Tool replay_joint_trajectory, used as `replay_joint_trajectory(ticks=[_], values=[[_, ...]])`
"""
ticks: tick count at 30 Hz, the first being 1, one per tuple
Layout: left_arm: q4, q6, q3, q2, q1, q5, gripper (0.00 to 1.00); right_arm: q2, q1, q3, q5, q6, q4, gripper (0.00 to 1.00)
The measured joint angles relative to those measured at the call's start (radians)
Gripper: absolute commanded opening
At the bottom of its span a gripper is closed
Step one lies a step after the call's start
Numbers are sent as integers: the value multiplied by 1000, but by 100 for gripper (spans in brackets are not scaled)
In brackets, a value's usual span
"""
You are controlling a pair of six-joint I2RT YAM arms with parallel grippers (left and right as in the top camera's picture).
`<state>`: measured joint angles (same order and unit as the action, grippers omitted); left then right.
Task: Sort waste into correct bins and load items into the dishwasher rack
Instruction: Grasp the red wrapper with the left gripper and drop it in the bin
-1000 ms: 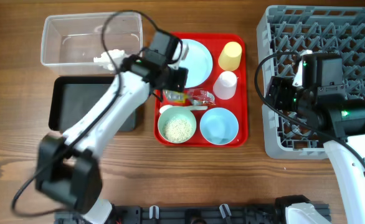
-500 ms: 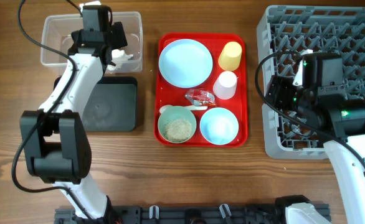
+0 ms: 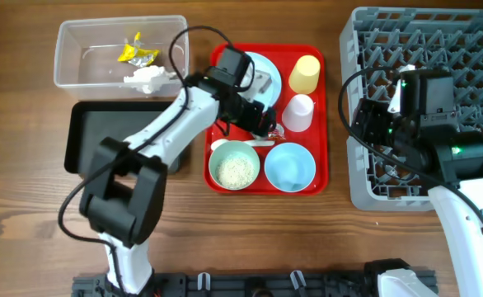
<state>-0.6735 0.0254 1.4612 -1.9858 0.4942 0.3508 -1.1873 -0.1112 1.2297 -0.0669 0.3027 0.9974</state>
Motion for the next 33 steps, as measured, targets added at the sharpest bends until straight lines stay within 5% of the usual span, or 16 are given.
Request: replay_joint_trajectory(ticks=[9, 15, 18, 27, 33], values=[[29, -2, 0, -89, 40, -64, 96, -8, 0, 0, 0, 0, -3, 85], [56, -11, 0, -110, 42, -70, 46, -30, 0, 0, 0, 0, 6, 85], [85, -55, 0, -110, 42, -74, 5, -38, 0, 0, 0, 0, 8, 85], [24, -118, -1, -90, 42, -77, 4, -43, 0, 0, 0, 0, 9, 85], [28, -154, -2, 232, -64, -189, 4, -43, 0, 0, 0, 0, 4, 85]])
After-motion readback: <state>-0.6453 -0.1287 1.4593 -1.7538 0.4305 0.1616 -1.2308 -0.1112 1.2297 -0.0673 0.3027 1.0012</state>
